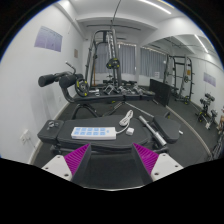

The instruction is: Unplug charger

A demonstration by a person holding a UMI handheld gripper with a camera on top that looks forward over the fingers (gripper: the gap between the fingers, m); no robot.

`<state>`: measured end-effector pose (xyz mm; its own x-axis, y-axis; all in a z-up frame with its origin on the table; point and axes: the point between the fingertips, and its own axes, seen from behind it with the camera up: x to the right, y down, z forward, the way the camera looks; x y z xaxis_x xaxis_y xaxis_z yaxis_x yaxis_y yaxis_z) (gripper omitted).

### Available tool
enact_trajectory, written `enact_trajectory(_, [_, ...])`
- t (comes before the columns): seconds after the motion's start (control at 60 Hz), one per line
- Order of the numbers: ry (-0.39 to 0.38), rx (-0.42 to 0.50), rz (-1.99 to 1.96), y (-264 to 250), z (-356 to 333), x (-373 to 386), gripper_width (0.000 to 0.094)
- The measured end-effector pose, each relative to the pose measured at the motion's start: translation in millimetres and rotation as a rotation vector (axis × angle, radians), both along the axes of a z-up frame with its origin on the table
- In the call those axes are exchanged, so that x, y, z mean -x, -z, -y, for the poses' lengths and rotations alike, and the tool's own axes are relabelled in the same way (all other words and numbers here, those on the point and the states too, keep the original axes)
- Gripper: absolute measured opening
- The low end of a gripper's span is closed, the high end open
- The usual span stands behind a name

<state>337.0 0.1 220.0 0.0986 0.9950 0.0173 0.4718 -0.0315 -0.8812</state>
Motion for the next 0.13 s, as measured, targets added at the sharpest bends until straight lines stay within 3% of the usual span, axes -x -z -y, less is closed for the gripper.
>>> enact_trajectory(0.133, [-0.011,-0.027,0.008,5.4,4.3,-3.9,0.0853])
